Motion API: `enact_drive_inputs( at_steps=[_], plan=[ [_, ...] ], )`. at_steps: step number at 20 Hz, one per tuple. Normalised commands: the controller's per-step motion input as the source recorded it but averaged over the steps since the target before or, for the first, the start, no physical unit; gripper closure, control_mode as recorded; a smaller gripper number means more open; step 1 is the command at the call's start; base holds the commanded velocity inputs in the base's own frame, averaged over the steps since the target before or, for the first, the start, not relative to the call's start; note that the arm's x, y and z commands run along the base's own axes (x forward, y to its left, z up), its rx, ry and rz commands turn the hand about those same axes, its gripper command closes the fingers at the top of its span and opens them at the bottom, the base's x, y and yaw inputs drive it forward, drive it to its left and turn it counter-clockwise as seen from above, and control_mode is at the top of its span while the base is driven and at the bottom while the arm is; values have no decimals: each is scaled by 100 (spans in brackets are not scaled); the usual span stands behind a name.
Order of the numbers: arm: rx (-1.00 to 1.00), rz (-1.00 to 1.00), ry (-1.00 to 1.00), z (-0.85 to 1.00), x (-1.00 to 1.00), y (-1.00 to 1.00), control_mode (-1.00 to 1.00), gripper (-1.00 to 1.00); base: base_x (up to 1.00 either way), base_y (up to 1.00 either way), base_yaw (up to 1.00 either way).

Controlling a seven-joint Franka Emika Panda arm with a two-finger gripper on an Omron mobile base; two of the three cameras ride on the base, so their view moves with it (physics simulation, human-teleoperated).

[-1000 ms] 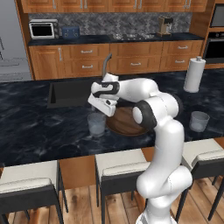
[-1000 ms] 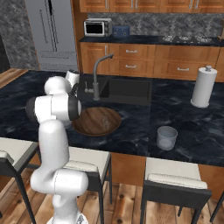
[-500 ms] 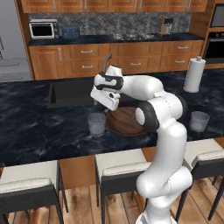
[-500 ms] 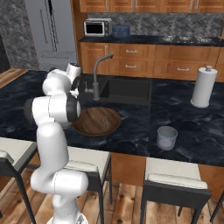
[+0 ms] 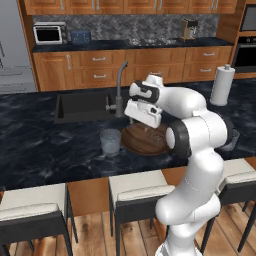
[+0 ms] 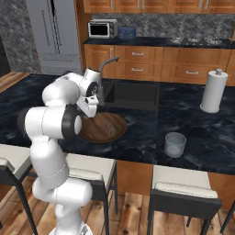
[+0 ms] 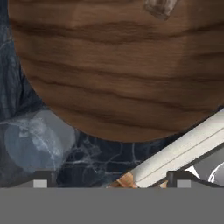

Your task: There are four ice cubes in the ice bowl. Place two ice cubes in each glass of water.

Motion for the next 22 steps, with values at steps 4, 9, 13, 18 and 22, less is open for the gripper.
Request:
enact_drive_inputs(
  at_steps=[4, 9, 13, 18, 22],
  plan=[
    [-9, 23, 0, 14, -41, -78, -100, -100, 0, 0, 0],
    [-12, 30, 0, 7, -26, -73, -100, -100, 0, 0, 0],
    [-11, 36, 4, 0, -1, -61, -100, -100, 0, 0, 0],
    [-10, 39, 0, 0, 0, -40, -100, -100, 0, 0, 0],
    [-1, 39, 0, 0, 0, -5, -100, -100, 0, 0, 0]
  ],
)
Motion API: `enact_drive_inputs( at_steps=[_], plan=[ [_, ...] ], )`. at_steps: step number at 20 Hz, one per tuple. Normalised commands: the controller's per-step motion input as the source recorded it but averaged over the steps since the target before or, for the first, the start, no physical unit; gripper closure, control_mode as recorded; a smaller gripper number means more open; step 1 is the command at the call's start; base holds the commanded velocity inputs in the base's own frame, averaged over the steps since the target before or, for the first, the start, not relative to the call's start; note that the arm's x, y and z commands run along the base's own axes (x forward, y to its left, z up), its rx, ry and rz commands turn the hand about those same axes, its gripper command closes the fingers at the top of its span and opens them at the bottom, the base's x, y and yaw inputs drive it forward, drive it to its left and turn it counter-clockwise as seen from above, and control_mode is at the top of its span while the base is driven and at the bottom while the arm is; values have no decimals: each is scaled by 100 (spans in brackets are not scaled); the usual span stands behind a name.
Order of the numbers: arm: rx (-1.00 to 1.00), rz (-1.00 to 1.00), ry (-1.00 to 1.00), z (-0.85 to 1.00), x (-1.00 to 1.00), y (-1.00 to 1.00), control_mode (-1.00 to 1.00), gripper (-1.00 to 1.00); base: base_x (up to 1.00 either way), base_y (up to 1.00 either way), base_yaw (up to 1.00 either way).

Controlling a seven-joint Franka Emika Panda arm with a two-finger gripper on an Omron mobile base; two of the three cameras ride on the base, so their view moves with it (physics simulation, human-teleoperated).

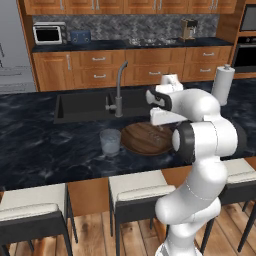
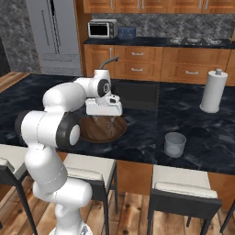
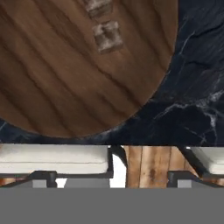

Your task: There are four ice cubes in the ice bowl. Place two ice cubes in each glass of water.

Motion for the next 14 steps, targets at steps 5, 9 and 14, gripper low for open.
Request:
enact_drive_inputs(
  at_steps=[5, 9, 14],
  plan=[
    [0, 36, -10, -15, 0, 0, -100, -100, 0, 0, 0],
    [0, 34, -18, -29, 1, 0, -100, -100, 0, 0, 0],
    [1, 18, -12, -30, 18, 6, -100, -100, 0, 0, 0]
  ],
)
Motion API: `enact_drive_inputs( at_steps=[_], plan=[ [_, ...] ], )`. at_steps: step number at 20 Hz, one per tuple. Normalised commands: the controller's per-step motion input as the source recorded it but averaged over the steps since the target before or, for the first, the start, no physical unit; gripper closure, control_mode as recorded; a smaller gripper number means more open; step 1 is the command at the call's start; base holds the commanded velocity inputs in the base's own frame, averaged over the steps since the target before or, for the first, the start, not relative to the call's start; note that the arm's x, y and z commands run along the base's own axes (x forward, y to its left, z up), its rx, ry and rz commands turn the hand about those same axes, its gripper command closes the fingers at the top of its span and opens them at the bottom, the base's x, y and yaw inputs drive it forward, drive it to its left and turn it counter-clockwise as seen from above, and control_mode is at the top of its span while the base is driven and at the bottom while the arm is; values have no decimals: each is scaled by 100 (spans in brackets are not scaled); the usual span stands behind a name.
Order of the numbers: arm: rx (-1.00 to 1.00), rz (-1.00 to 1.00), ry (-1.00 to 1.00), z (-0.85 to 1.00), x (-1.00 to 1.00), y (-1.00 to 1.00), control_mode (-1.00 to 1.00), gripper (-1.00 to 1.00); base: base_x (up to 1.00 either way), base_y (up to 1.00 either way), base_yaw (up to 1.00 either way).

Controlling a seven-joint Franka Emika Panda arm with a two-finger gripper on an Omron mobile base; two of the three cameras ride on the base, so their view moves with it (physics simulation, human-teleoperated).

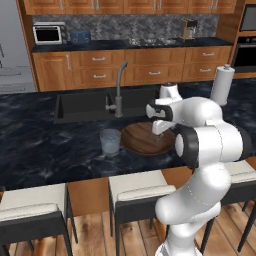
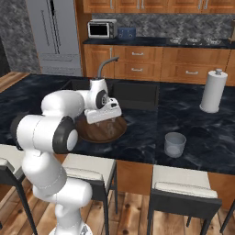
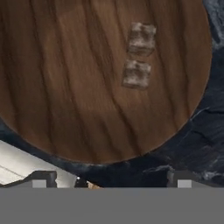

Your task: There are four ice cubes in the ice bowl. Place two ice cubes in each glass of water.

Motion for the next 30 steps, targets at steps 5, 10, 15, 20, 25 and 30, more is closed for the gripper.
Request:
enact_drive_inputs(
  at_steps=[5, 10, 15, 20, 25, 30],
  plan=[
    [0, -1, -2, -20, 29, 2, -100, -100, 0, 0, 0],
    [0, -5, 0, -17, 35, 0, -100, -100, 0, 0, 0],
    [0, -6, 0, -19, 35, -2, -100, -100, 0, 0, 0],
    [0, -7, 0, -31, 31, 0, -100, -100, 0, 0, 0],
    [0, -1, 0, -29, 21, 0, -100, -100, 0, 0, 0],
    [0, 0, 0, -27, 33, 0, -100, -100, 0, 0, 0]
  ],
)
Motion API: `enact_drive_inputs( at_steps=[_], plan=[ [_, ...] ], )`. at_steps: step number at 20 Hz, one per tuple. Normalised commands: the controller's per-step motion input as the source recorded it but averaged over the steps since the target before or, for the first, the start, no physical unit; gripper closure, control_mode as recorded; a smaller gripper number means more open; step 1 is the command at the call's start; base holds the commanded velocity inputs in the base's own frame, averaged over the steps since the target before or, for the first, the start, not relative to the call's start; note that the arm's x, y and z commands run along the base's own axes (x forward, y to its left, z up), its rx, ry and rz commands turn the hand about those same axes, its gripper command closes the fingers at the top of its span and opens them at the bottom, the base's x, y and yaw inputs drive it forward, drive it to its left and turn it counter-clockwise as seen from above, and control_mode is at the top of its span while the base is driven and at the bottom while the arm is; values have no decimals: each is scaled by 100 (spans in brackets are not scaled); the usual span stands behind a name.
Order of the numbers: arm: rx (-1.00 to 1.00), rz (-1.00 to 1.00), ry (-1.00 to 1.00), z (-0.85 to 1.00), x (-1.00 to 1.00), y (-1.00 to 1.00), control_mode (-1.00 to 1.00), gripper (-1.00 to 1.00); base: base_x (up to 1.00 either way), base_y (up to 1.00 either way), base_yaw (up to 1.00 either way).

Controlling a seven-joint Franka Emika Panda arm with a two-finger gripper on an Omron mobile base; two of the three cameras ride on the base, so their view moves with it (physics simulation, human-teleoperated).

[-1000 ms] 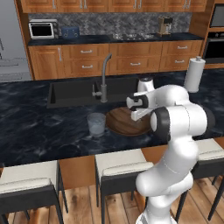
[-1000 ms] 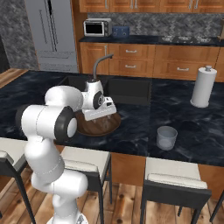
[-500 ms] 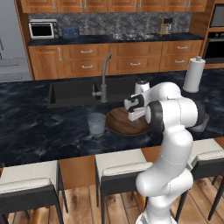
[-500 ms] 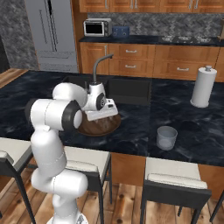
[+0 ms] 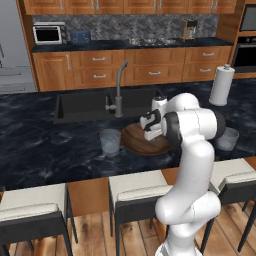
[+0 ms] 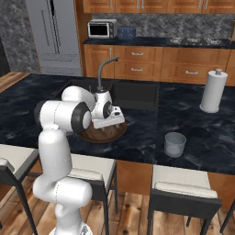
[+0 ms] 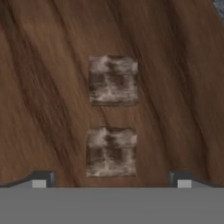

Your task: There are four ice cubes in the ice bowl. Place two ice cubes in each glass of water.

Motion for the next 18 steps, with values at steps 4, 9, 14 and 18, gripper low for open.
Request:
enact_drive_inputs(
  at_steps=[4, 9, 14, 18],
  plan=[
    [0, 0, 0, -20, 22, 0, -100, -100, 0, 0, 0],
    [0, 0, 0, -15, 21, 0, -100, -100, 0, 0, 0],
    [0, 0, 0, -22, 27, 0, -100, -100, 0, 0, 0],
    [0, 0, 0, -27, 27, 0, -100, -100, 0, 0, 0]
  ],
)
